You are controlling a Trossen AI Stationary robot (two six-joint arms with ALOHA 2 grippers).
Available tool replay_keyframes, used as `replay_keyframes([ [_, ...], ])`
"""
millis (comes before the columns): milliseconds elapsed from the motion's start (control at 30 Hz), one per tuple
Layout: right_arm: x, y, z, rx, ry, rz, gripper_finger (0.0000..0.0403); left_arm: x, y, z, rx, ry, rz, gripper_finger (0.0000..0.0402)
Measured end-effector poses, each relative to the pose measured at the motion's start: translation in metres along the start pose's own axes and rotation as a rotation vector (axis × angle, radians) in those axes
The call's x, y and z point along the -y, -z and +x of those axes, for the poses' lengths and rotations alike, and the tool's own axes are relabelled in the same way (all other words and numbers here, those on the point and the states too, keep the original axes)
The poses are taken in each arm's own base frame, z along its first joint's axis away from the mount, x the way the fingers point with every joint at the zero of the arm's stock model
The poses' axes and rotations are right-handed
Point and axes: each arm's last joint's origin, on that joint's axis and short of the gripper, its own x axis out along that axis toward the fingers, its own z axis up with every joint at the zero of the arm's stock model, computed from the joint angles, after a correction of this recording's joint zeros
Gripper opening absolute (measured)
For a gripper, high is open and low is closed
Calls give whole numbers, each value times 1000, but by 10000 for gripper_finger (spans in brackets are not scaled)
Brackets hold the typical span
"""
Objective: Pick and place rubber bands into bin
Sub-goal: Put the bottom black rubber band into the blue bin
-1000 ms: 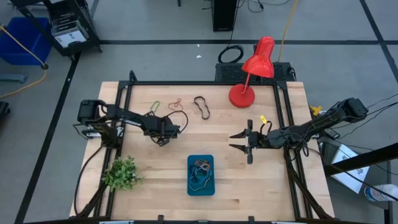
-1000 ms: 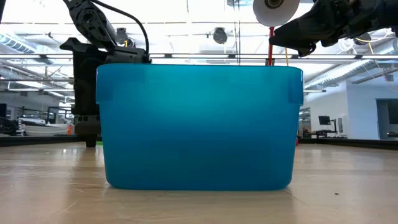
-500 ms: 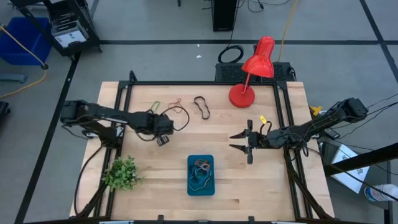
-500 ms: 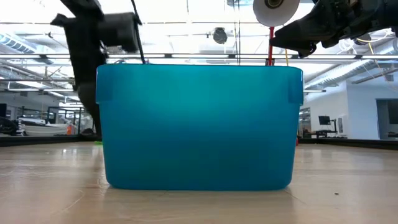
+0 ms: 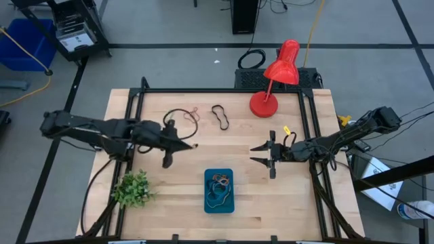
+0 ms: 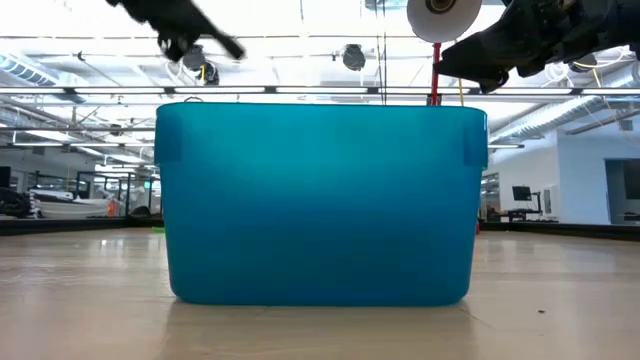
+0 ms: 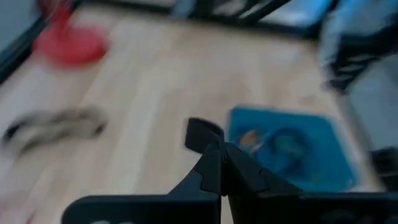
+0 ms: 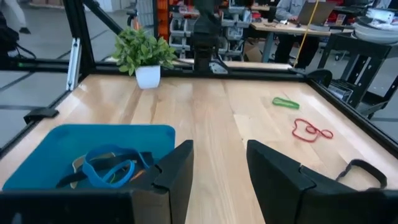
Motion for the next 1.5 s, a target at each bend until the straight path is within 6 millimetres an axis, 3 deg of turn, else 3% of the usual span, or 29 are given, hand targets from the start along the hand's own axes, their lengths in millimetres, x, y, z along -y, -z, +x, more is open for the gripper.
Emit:
replay_keyframes([
  [133, 0, -1, 0, 9, 0, -4, 146, 19, -10, -3, 119, 139, 79, 14],
  [367, 0, -2, 0, 18, 0, -26, 146, 45, -14, 23, 138, 270, 147, 10],
  [600, 0, -1, 0, 13, 0, -28, 146, 70, -34, 47, -86, 198, 240, 8],
  [767, 0, -1, 0, 4, 0, -25, 146, 83, -36, 83, -248, 150, 271, 7],
  [1133, 0, 1, 0, -11, 0, -31, 146, 92, 9, 162, -483, 226, 268, 9],
  [1400, 0, 1, 0, -13, 0, -24, 146, 87, 29, 189, -533, 198, 252, 31],
  [1500, 0, 2, 0, -16, 0, -25, 146, 87, 29, 189, -537, 197, 254, 28],
])
